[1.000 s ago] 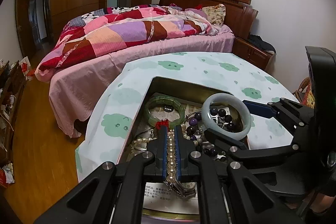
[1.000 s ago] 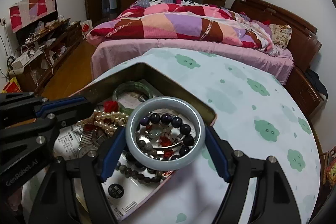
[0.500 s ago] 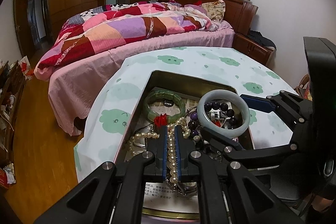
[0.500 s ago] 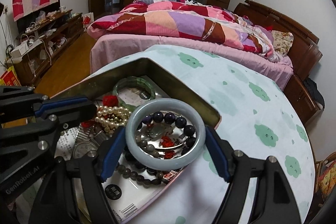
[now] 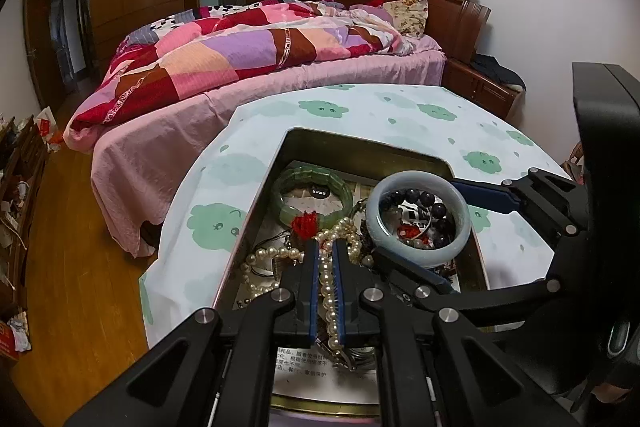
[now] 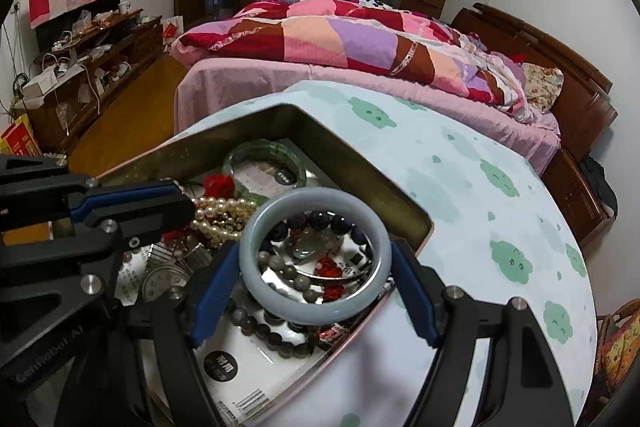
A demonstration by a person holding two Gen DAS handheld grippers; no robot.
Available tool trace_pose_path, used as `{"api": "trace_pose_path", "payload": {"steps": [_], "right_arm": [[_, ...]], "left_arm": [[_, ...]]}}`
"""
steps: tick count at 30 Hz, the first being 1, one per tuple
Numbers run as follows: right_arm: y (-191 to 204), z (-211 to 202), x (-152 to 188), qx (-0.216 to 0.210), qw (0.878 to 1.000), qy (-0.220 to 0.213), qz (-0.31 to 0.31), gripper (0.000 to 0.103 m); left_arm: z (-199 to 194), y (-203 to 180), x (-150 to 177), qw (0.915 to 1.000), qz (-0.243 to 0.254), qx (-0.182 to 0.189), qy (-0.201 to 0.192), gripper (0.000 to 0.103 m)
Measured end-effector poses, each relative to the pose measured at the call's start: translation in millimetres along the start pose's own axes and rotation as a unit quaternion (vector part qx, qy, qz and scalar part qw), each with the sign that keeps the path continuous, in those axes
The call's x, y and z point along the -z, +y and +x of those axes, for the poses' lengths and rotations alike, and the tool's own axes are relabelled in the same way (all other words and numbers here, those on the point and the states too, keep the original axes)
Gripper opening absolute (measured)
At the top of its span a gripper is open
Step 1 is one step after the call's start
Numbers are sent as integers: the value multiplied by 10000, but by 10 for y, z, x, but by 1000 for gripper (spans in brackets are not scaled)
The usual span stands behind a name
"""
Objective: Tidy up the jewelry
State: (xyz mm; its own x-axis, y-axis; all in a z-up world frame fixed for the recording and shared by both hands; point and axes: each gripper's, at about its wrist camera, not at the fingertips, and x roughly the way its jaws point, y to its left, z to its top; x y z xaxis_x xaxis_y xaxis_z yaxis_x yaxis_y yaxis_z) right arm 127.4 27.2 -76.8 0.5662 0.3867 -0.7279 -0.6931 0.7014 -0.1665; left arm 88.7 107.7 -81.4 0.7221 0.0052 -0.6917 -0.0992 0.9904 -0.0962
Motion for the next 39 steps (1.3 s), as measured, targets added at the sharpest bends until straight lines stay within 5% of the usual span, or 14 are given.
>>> {"api": "trace_pose_path", "payload": {"steps": [11, 13, 15, 17, 31, 39], "right_arm": [[10, 3, 0, 13, 10000, -7, -36, 78], [0, -5, 8, 49, 10000, -26, -20, 81], [-18, -14, 23, 84, 10000, -23, -4, 87], [-59, -56, 39, 71, 9999, -56, 63, 88], [-412, -931, 226, 288, 9930, -690, 916, 91], [-434, -1086, 207, 341, 9897, -920, 1044, 92]], "left_arm": [[-17, -21, -24, 10000, 10, -13, 33, 8], [-48, -42, -40, 10000, 21, -55, 18, 25], [-133, -34, -60, 9997, -31, -206, -105, 62], [-236, -32, -72, 9993, -29, -237, -288, 68], [-852, -32, -140, 9953, 99, -515, -818, 68], [-1013, -107, -173, 9939, 228, -456, -979, 68]]}}
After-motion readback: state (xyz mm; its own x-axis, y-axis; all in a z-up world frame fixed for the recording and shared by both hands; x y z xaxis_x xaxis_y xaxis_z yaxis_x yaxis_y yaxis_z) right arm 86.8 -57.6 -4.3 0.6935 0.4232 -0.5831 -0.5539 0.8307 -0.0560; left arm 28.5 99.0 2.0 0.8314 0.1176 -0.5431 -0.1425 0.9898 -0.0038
